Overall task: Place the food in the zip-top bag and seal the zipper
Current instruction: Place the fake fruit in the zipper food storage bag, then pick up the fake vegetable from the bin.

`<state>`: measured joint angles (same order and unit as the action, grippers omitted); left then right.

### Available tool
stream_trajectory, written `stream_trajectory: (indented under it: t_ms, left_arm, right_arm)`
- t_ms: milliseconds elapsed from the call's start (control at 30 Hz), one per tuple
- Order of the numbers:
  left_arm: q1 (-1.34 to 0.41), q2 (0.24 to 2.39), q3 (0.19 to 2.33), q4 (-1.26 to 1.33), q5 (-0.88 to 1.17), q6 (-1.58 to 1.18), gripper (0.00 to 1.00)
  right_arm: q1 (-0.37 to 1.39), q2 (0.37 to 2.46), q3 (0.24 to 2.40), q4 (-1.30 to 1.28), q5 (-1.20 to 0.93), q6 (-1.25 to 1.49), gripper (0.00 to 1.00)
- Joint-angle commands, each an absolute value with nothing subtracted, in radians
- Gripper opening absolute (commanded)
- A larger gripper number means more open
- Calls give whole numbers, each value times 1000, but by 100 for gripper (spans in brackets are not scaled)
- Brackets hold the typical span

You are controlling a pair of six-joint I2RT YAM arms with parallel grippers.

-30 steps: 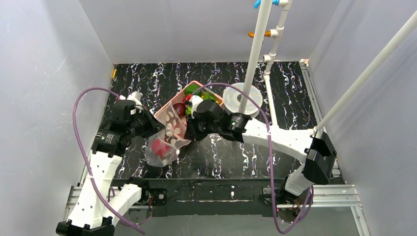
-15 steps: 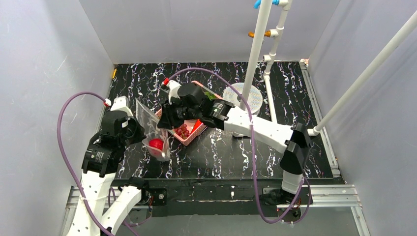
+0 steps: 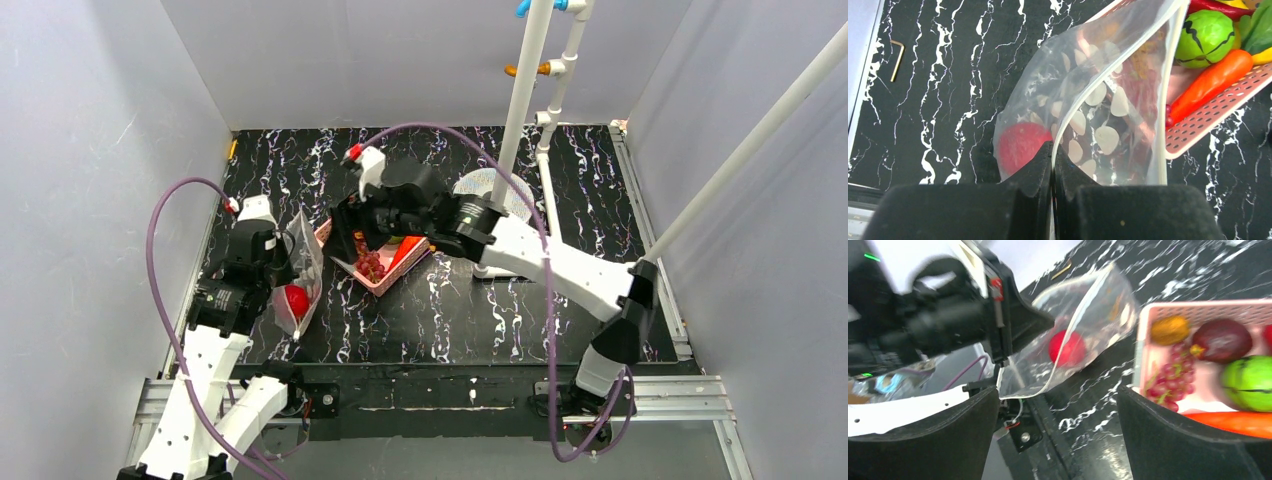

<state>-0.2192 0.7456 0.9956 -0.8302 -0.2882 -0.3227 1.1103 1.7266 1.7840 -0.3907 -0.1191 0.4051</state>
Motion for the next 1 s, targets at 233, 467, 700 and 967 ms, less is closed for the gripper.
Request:
stream_trajectory:
  t_ms: [233, 467, 700, 967]
  left_arm:
    - [-221, 735, 870, -711, -350, -294, 0]
    - [-221, 667, 802, -638, -326, -298, 0]
    - [-221, 699, 795, -614, -273, -287, 0]
    - [-221, 713, 792, -606, -245, -282, 0]
  right_arm:
    - [1060, 1628, 1708, -298, 357, 163, 98]
    - [994, 1870, 1851, -337, 510, 0, 98]
    - [926, 2131, 2040, -339, 602, -174, 98]
    - [853, 2328, 2193, -325, 483, -249, 98]
